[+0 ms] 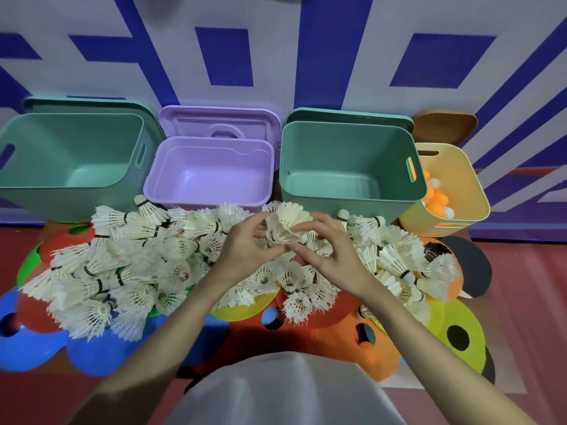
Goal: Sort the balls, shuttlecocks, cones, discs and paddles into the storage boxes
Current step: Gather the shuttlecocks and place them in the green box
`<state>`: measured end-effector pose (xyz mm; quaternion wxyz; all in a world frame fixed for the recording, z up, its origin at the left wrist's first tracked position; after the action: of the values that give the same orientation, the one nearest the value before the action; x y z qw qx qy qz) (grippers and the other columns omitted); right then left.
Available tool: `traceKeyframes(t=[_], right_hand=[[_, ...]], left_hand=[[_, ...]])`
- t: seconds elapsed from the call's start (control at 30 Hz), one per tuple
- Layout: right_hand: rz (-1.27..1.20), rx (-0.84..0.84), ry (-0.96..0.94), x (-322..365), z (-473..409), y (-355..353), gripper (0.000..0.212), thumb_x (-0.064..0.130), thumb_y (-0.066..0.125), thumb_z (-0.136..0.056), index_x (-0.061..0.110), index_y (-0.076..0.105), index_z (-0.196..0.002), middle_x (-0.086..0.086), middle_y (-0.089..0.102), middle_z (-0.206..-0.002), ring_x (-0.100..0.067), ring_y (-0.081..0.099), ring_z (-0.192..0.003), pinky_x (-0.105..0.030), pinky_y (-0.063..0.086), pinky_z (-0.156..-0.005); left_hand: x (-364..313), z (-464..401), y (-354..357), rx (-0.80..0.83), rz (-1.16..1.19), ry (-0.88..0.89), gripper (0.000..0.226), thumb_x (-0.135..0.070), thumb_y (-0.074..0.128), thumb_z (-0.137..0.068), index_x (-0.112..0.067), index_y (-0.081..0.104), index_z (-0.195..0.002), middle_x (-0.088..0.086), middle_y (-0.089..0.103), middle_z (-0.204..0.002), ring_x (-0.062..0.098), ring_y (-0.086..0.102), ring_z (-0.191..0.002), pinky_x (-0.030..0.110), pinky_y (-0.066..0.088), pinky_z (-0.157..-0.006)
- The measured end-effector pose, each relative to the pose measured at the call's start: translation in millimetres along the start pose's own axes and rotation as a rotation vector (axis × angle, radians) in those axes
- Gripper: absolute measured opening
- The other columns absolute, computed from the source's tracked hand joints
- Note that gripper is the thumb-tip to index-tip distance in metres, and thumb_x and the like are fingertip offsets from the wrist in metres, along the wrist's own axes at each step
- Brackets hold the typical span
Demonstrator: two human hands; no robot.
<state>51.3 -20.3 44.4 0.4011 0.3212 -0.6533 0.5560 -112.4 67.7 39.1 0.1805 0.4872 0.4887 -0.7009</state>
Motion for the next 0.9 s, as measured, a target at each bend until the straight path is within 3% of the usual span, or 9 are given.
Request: traceKeyframes(t=[0.1, 0.2, 0.27, 0.33, 0.4, 0.53, 0.63, 0.77, 0.9], right_hand=[[-0.021, 0.018, -0.033, 2.1, 4.9, 1.5, 0.042, 0.048, 0.061, -0.085, 0.034, 0.059, -0.125, 0.008, 0.047, -0.131, -0.007, 0.04, -0.128, -0.032, 0.038, -0.102], [-0.063, -0.071, -0.022, -1.4, 9.4, 2.5, 0.05, 0.037, 0.061, -0.09, 0.029, 0.045, -0.136, 0.009, 0.048, -0.131, -0.004, 0.047, -0.12, -0.019, 0.042, -0.095], [-0.074, -0.139, 0.054, -8.1, 10.5, 6.9, 0.042, 0.028, 0.061, -0.092, 0.023, 0.047, -0.132, 0.006, 0.052, -0.123, -0.004, 0.052, -0.109, -0.016, 0.044, -0.084], [-0.006, -0.091, 0.094, -19.2, 10.2, 12.6, 0.029, 0.019, 0.061, -0.092, 0.018, 0.056, -0.12, 0.001, 0.054, -0.114, -0.005, 0.055, -0.098, -0.017, 0.043, -0.078], [0.107, 0.07, 0.077, -30.5, 9.1, 19.6, 0.027, 0.016, 0.063, -0.09, 0.02, 0.061, -0.116, 0.001, 0.05, -0.112, -0.004, 0.054, -0.095, -0.018, 0.042, -0.083], [0.414, 0.333, -0.014, -40.0, 5.8, 41.4, 0.039, 0.025, 0.069, -0.085, 0.026, 0.061, -0.123, -0.004, 0.039, -0.131, -0.018, 0.037, -0.123, -0.028, 0.036, -0.102], [0.506, 0.371, -0.061, -35.6, 0.6, 55.3, 0.039, 0.028, 0.072, -0.083, 0.024, 0.065, -0.121, -0.01, 0.035, -0.14, -0.025, 0.029, -0.132, -0.035, 0.029, -0.109], [0.568, 0.356, -0.132, -35.7, -6.4, 64.8, 0.02, 0.021, 0.073, -0.08, 0.024, 0.075, -0.099, -0.008, 0.036, -0.143, -0.026, 0.029, -0.134, -0.042, 0.03, -0.111], [0.434, 0.251, -0.16, -35.8, -7.0, 60.3, 0.014, 0.019, 0.07, -0.083, 0.023, 0.077, -0.094, -0.003, 0.046, -0.134, -0.021, 0.041, -0.125, -0.034, 0.034, -0.105]], left_hand=[[6.5, 0.7, -0.6, -0.02, 0.006, -0.025, 0.057, -0.039, 0.084, -0.066, -0.023, 0.063, -0.117, -0.012, 0.067, -0.102, 0.005, 0.061, -0.096, 0.027, 0.052, -0.088], [10.4, 4.8, -3.8, -0.08, 0.034, -0.071, 0.053, -0.033, 0.086, -0.067, -0.026, 0.062, -0.113, -0.014, 0.067, -0.1, 0.005, 0.061, -0.095, 0.024, 0.051, -0.084], [12.3, 8.7, -6.7, -0.13, 0.063, -0.088, 0.05, -0.024, 0.086, -0.069, -0.03, 0.058, -0.109, -0.015, 0.063, -0.095, 0.003, 0.059, -0.09, 0.017, 0.049, -0.078], [14.3, 13.5, -9.6, -0.178, 0.092, -0.116, 0.055, -0.021, 0.085, -0.07, -0.028, 0.056, -0.116, -0.012, 0.06, -0.095, 0.006, 0.057, -0.09, 0.017, 0.047, -0.076], [19.0, 17.1, -12.2, -0.212, 0.098, -0.144, 0.058, -0.023, 0.086, -0.069, -0.019, 0.059, -0.12, -0.009, 0.06, -0.096, 0.011, 0.058, -0.096, 0.022, 0.048, -0.08], [22.2, 23.5, -16.6, -0.245, 0.075, -0.16, 0.057, -0.019, 0.086, -0.069, -0.015, 0.06, -0.119, -0.016, 0.056, -0.091, 0.01, 0.055, -0.094, 0.011, 0.043, -0.076], [24.7, 27.3, -18.4, -0.25, 0.085, -0.163, 0.058, -0.019, 0.085, -0.07, -0.019, 0.058, -0.121, -0.02, 0.053, -0.092, 0.01, 0.055, -0.095, 0.017, 0.044, -0.079], [27.7, 31.3, -20.3, -0.264, 0.103, -0.183, 0.065, -0.023, 0.085, -0.069, -0.016, 0.057, -0.127, -0.016, 0.054, -0.094, 0.013, 0.057, -0.096, 0.022, 0.047, -0.08], [32.7, 33.7, -24.2, -0.256, 0.123, -0.201, 0.067, -0.039, 0.087, -0.065, -0.017, 0.06, -0.122, -0.006, 0.062, -0.1, 0.01, 0.059, -0.092, 0.025, 0.053, -0.08]])
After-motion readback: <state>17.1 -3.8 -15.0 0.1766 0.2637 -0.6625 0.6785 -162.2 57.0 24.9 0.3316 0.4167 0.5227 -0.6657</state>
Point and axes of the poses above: each hand's wrist, its own z-axis away from the middle knuckle, its own y-axis out of the palm, x = y × z, the point moved 1 cm from there along -z, towards the middle knuckle
